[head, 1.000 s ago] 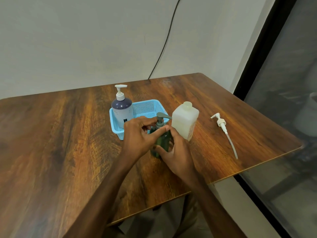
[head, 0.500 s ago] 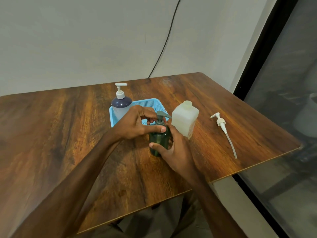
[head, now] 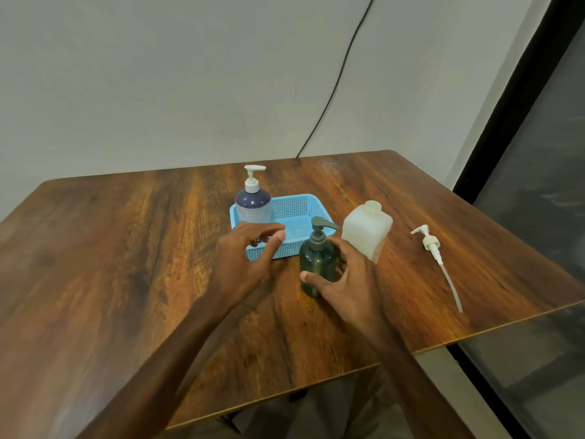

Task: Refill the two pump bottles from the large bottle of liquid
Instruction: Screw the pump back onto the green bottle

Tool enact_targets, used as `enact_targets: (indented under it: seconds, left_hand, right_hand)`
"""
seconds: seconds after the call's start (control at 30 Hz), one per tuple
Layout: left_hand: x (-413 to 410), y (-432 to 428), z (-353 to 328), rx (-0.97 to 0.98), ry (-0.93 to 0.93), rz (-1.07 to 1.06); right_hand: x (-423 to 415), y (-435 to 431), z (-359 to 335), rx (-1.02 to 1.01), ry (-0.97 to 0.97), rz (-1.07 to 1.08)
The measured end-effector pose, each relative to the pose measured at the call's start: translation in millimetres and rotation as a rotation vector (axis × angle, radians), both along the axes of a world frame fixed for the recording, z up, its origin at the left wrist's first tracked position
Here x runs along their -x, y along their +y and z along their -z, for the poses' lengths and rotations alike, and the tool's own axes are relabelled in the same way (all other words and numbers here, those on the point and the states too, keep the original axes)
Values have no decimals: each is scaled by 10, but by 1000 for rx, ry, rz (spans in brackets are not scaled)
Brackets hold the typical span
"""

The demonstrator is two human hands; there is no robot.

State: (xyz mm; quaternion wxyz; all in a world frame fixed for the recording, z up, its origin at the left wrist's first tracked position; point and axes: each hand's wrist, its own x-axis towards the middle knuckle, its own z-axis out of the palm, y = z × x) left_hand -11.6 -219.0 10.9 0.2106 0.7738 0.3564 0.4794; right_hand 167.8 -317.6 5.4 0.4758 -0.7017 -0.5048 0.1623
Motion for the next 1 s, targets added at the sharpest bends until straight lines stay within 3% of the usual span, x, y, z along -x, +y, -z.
enact_targets:
  seconds: [0.17, 0.3, 0.47, 0.77, 1.0]
  left_hand:
    - [274, 144, 83, -4, 85, -198]
    - [287, 237, 124, 68, 262, -198]
    - [306, 336, 135, 83, 414, -149]
    - [336, 381, 189, 98, 362, -161]
    - [333, 392, 239, 99, 341, -144]
  right_hand:
    - [149, 154, -400, -128, -9, 6]
    - [220, 550, -661, -181, -50, 67]
    - [147, 1105, -622, -105, -13, 151]
    - [129, 1550, -132, 70, 49, 119]
    - [159, 1410, -235, 137, 17, 69]
